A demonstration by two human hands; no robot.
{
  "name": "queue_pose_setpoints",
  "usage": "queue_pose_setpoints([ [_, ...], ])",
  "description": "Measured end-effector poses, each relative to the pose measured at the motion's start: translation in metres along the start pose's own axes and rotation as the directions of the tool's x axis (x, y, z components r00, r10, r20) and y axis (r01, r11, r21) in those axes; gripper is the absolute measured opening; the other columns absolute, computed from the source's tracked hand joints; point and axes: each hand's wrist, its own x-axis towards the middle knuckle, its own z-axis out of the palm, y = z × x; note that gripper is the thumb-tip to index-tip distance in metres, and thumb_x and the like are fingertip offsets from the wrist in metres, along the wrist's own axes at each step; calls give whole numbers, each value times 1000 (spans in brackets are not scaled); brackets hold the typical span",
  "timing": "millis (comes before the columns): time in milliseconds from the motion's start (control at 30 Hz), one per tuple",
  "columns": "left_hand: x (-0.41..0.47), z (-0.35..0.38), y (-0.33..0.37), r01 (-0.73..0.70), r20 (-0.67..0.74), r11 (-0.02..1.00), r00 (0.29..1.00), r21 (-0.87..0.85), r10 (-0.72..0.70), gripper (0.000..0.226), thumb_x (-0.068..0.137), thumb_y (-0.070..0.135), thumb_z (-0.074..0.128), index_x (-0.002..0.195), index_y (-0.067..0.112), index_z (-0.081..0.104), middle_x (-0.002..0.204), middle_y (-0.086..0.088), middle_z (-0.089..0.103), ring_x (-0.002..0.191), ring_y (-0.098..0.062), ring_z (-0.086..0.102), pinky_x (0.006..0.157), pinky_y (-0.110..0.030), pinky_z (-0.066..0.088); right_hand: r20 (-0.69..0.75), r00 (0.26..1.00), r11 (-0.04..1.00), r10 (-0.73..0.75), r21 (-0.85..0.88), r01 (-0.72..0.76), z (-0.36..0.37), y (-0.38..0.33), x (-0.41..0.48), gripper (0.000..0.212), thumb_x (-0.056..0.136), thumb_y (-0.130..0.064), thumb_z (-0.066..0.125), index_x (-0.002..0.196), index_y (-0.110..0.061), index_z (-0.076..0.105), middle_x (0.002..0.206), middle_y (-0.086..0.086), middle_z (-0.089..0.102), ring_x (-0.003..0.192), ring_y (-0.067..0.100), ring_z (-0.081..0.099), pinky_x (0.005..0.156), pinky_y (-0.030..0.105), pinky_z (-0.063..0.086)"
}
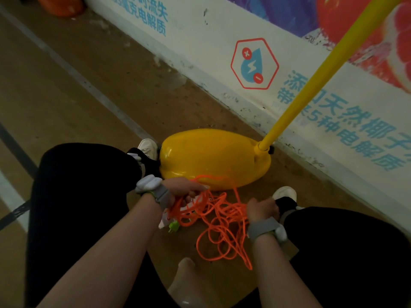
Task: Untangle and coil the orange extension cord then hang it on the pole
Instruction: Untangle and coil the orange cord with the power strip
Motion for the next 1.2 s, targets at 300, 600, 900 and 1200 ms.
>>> queue_pose_setpoints([
  [300, -3, 9, 7, -127, 267, 992, 956, -12, 125, 36, 92, 44, 52, 70, 16, 47, 40, 9, 33, 32, -4, 26, 35, -15, 22, 432, 592, 732, -681, 357, 581, 11, -29, -57, 31, 102, -23, 38, 130, -22, 51, 134, 3, 52, 126, 15, 46, 102, 17, 37],
  [600, -12, 6, 12, -146, 583, 963, 772, -228, 255, 40, 83, 42, 67, 75, 11, 43, 36, 11, 35, 27, 1, 29, 32, -11, 24, 680, 577, 858, -453, 509, 73, 14, -26, -56, 60, 69, -70, 47, 93, -19, 69, 88, 5, 74, 85, 20, 69, 80, 37, 55],
  [900, -11, 6, 13, -34, 407, 934, 894, -356, 188, 23, 88, 31, 49, 75, 13, 46, 41, 9, 38, 31, -1, 33, 33, -10, 27, 578, 633, 815, -515, 559, 152, 18, -24, -50, 51, 71, -64, 60, 87, -18, 76, 91, 18, 72, 74, 26, 68, 73, 38, 54],
  [1200, -11, 14, 16, -186, 247, 915, 926, -357, 285, 28, 99, 25, 37, 83, 8, 53, 41, 10, 30, 29, -1, 23, 32, -13, 16, 617, 662, 870, -426, 481, 111, 16, -28, -58, 81, 63, -86, 51, 115, -26, 66, 110, 10, 70, 104, 27, 66, 96, 48, 50],
])
